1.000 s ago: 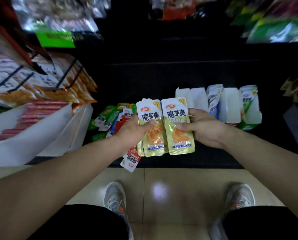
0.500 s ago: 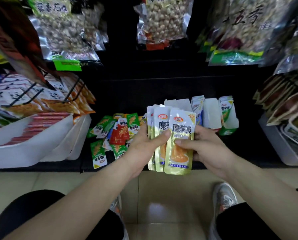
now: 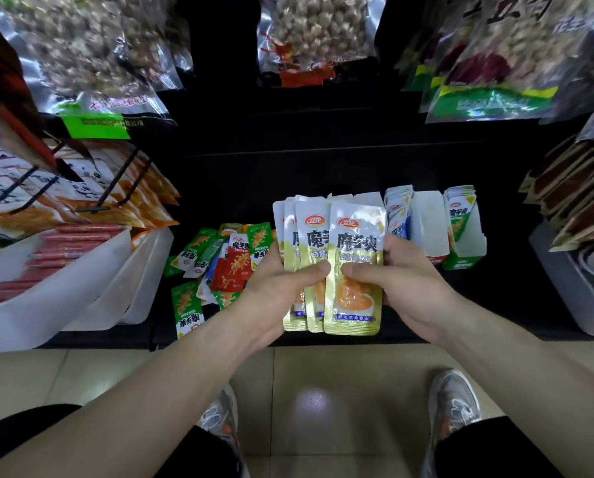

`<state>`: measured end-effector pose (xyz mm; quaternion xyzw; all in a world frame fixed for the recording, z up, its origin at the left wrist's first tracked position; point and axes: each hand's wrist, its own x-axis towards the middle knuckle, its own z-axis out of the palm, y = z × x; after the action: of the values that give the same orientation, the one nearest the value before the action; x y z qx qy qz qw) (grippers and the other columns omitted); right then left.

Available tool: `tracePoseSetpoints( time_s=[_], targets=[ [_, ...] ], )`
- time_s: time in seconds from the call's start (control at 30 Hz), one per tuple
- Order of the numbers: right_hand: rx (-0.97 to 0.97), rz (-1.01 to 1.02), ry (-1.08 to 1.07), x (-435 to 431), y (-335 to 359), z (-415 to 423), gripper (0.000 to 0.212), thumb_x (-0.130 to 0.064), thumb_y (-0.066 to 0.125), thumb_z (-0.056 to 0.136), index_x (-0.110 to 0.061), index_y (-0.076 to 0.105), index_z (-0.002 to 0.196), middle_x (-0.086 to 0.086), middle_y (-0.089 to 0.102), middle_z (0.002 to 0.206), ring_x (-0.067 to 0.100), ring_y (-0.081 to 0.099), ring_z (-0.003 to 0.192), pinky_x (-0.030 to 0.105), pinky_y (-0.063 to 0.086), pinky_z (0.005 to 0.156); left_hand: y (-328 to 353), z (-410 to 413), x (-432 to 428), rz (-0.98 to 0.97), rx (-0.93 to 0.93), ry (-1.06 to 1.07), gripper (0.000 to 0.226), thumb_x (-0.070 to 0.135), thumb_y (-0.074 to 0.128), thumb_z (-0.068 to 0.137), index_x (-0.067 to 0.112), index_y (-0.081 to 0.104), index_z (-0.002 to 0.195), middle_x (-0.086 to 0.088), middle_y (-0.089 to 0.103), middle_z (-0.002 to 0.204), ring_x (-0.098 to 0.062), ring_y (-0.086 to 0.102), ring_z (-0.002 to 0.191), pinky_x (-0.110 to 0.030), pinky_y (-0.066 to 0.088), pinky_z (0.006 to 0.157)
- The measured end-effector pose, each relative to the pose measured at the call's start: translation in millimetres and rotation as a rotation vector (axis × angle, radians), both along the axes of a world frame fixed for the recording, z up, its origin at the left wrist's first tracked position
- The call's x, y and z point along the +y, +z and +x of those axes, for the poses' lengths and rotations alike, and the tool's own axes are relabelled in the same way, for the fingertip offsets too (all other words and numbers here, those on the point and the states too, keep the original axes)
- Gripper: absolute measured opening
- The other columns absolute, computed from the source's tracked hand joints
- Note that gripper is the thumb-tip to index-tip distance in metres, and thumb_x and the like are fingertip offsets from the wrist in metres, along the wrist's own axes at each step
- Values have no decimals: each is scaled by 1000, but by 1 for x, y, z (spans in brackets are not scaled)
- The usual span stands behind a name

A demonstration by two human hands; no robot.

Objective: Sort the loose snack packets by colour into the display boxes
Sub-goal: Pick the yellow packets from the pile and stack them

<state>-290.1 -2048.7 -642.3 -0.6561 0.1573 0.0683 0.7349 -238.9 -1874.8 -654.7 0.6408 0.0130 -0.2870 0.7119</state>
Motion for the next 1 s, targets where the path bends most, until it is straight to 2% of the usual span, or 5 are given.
tracePoseSetpoints(
  time_s=[0.2,0.33,0.57,0.83,1.0],
  targets=[
    [36,-10,-88,-7,-13,6,26,-3,73,87,-7,62,110,10,76,98,23,75,86,40,59,78,-5,13,3,-125,119,61,74,18,83,58,25,60,128,-2,67,125,-27,55,127,-57,34,113],
    [12,13,-114,-10,-14,8,22,0,70,89,-9,61,107,5,76,89,17,74,77,29,57,66,-7,18,6,-77,71,5,113,35,88,55,33,31,152,3,36,158,-21,32,146,-60,20,118],
    [-26,12,-92,-8,-18,6,42,4,74,83,-14,61,119,18,73,107,39,71,98,53,58,89,-5,7,1,-78,-1,9,91,17,79,81,27,25,154,17,30,153,-3,27,135,-48,14,118],
    [-14,19,-107,-12,-19,3,38,5,69,87,-10,62,120,8,76,105,26,73,97,43,57,87,-5,6,0,-154,102,43,117,38,93,60,33,24,155,8,25,162,-17,22,149,-59,15,119],
    [-17,43,-118,-13,-19,3,37,5,68,88,-10,60,120,9,76,108,29,72,102,44,56,89,-4,9,-2,-150,87,49,109,36,87,72,31,19,157,4,21,164,-22,15,152,-58,11,120]
  ],
)
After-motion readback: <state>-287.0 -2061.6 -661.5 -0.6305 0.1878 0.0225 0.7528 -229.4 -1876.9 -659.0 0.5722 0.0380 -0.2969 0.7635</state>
